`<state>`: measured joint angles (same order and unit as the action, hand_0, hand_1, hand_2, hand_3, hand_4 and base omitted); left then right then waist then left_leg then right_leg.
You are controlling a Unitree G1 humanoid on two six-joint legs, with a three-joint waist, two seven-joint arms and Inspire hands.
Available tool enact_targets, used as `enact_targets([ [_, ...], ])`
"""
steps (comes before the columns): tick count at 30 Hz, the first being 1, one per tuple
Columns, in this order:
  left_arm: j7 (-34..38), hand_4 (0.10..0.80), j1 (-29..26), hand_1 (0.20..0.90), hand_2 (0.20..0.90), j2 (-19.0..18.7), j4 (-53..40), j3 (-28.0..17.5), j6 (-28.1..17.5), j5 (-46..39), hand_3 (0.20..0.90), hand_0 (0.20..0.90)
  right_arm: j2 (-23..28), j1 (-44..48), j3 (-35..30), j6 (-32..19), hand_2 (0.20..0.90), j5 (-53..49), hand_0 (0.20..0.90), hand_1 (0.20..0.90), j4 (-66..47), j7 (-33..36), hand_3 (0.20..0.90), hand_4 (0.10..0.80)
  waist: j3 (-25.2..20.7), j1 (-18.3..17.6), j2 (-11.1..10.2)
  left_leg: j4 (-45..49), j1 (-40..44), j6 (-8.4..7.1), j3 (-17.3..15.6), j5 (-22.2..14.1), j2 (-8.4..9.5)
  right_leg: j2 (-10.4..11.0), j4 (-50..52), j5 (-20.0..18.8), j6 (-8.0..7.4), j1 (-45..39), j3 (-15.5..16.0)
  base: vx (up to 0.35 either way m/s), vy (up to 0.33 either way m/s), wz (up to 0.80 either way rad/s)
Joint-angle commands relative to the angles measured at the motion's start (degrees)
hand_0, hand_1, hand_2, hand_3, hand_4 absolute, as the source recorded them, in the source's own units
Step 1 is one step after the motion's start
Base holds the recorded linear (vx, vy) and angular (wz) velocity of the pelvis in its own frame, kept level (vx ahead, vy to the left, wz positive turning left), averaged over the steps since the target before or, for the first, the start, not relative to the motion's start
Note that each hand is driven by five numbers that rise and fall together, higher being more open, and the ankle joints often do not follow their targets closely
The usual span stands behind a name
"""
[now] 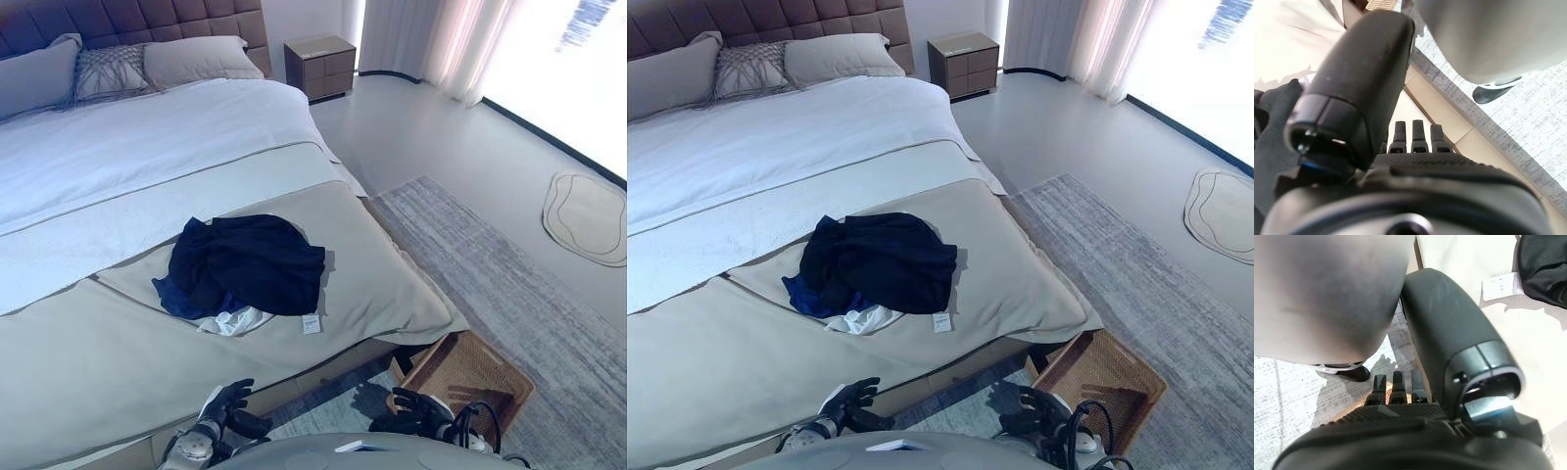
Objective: Pick up the clothes from the bed and place them into the basket
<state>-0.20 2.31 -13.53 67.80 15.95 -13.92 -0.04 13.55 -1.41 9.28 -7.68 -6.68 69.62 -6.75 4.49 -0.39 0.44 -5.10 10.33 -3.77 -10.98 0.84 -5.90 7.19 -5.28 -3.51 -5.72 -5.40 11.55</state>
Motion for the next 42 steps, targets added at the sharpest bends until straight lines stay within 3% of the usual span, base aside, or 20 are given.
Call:
enact_targets([
  [1, 0.85, 0.8, -4.02, 0.9, 0.9, 0.42, 0.87, -0.7, -1.82, -0.49, 0.9, 0.9, -0.37, 3.81, 0.82, -1.52, 0.9, 0.92, 0.9, 0.9, 2.13, 0.81, 0.9, 0.8, 1.46, -0.53, -0.79, 0.7, -1.28, 4.1, 2.47, -5.03, 5.75, -2.68, 3.84, 5.79, 0.4, -1.47, -0.99, 0.0, 0.0, 0.0],
  [19, 3.49, 0.8, -3.79, 0.9, 0.9, 1.04, 1.09, -0.82, -1.82, -0.42, 0.9, 0.9, -0.53, 3.82, 0.44, -2.99, 0.9, -0.89, 0.9, 0.9, 2.17, 3.52, 0.9, 0.8, 1.41, -0.66, -0.08, 0.61, -1.29, 3.81, 2.7, -4.83, 5.65, -2.76, 3.68, 5.98, 0.69, -1.7, -0.63, 0.0, 0.0, 0.0],
  [24, 5.52, 0.8, -3.7, 0.9, 0.9, 1.37, 0.77, -1.14, -3.37, 0.66, 0.9, 0.9, -0.36, 3.7, 0.91, -6.72, 0.9, 0.88, 0.9, 0.9, 1.34, 6.23, 0.9, 0.8, 1.27, -0.51, 0.09, 0.41, -1.13, 3.71, 3.26, -4.72, 5.82, -2.78, 3.3, 5.85, 0.77, -2.17, -0.45, 0.0, 0.0, 0.0],
  [29, 7.98, 0.8, -5.0, 0.9, 0.9, -2.0, -6.21, -0.89, -3.12, 1.14, 0.9, 0.9, 2.84, 7.23, 3.74, -7.21, 0.9, 0.47, 0.9, 0.9, -7.82, 7.73, 0.9, 0.8, 1.86, 0.71, 0.11, 1.0, -1.74, 3.62, 4.12, -4.5, 5.83, -2.6, 3.82, 5.95, 1.03, -1.91, -0.24, -0.013, -0.005, 0.01],
  [33, 11.64, 0.8, -7.89, 0.9, 0.9, -5.96, -13.64, 0.37, -3.41, 0.7, 0.9, 0.9, 6.83, 12.86, 7.83, -6.54, 0.9, 5.13, 0.9, 0.9, -17.52, 15.61, 0.9, 0.8, 2.65, 2.42, 0.26, 0.85, -2.97, 3.47, 5.33, -3.77, 5.88, -2.67, 4.02, 5.93, 1.4, -1.11, 0.28, -0.054, -0.018, 0.15],
  [38, 16.01, 0.8, -8.6, 0.9, 0.9, -10.37, -25.3, -0.27, -3.05, 3.12, 0.9, 0.9, 12.92, 19.03, 9.68, -1.9, 0.9, 9.49, 0.9, 0.9, -28.6, 22.0, 0.9, 0.8, 2.91, 4.73, 0.31, 0.25, -3.84, 2.95, 6.93, -2.95, 5.88, -2.61, 4.11, 6.01, 1.73, -1.04, 1.95, 0.031, -0.001, 0.23],
  [42, 21.12, 0.8, -11.04, 0.9, 0.9, -15.01, -33.64, 1.05, -0.83, 11.04, 0.9, 0.9, 16.46, 27.38, 11.09, 3.13, 0.9, 10.01, 0.9, 0.9, -32.71, 25.34, 0.9, 0.8, 4.9, 6.63, 0.73, 1.21, -7.77, 2.52, 8.14, -1.63, 5.73, -2.28, 8.79, 7.64, 2.49, 2.98, 3.52, -0.067, 0.018, 0.3],
])
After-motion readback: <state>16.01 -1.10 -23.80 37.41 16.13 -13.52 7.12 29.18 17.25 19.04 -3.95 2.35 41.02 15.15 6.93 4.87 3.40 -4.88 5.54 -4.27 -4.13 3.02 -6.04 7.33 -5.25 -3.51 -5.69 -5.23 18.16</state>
